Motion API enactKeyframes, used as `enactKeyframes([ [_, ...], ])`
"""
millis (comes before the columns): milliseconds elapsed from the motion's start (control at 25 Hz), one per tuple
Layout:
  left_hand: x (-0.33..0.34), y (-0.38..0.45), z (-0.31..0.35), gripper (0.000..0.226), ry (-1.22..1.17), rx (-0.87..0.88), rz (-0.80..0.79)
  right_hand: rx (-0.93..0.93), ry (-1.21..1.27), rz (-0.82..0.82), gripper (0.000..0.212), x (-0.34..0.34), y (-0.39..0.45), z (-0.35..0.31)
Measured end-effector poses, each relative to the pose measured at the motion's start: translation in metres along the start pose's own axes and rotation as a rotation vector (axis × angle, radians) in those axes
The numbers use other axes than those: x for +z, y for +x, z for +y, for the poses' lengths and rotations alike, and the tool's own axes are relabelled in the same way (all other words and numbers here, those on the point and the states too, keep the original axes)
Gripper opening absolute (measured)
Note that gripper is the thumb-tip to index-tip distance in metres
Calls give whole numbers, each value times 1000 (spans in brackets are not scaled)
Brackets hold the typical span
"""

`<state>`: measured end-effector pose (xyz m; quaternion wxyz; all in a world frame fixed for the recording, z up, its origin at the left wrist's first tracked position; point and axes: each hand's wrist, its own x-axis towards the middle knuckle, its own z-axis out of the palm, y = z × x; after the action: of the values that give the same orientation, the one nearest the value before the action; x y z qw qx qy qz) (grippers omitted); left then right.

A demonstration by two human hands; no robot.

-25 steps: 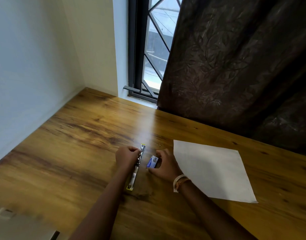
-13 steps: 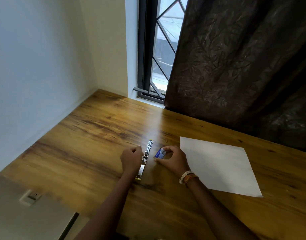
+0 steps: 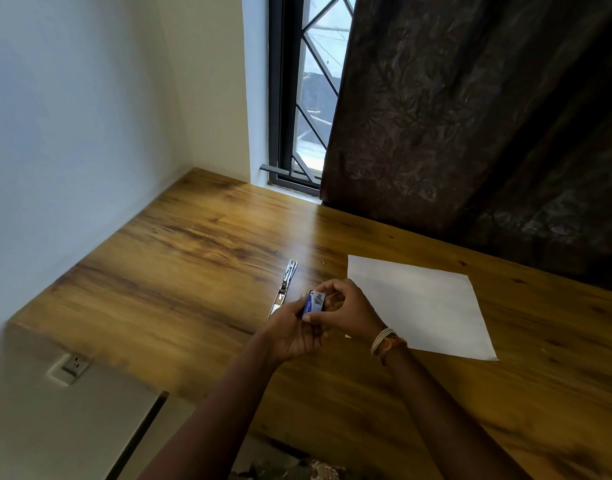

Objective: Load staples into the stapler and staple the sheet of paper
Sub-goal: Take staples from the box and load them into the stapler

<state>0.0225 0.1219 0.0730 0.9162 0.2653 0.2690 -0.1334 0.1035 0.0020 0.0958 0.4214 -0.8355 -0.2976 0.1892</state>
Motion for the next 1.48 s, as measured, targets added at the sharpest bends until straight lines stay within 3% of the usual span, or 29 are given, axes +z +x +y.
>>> enactKeyframes([
  [80,4,-3,-4,48,-67,5,-35,66,173,-46,35,-2,-4,-1],
  [160,6,-5,-8,49,-104,-11,-66,165,318,-48,33,-2,-6,-3],
  [280,5,-6,-13,52,-98,-12,-75,237,247,5,37,1,-6,-7],
  [360,5,-4,-12,52,-126,16,-59,191,220,184,25,10,-12,-8],
  [440,4,-2,-10,52,-220,54,-25,32,77,397,11,16,-21,-10],
  [480,3,-1,-8,50,-274,78,-6,-75,-17,412,8,19,-25,-8],
  [600,0,1,-5,48,-357,110,29,-295,-250,294,14,27,-36,-6],
  [800,-5,2,-5,48,-380,110,39,-407,-386,276,21,32,-47,2],
  [1040,-6,3,-5,46,-382,129,28,-405,-368,247,18,34,-53,2],
  [1240,-2,0,-7,50,-395,129,-25,-282,-269,240,15,32,-51,-6],
  [1480,-1,-7,-5,50,-377,129,-26,-235,-258,145,32,29,-47,-13],
])
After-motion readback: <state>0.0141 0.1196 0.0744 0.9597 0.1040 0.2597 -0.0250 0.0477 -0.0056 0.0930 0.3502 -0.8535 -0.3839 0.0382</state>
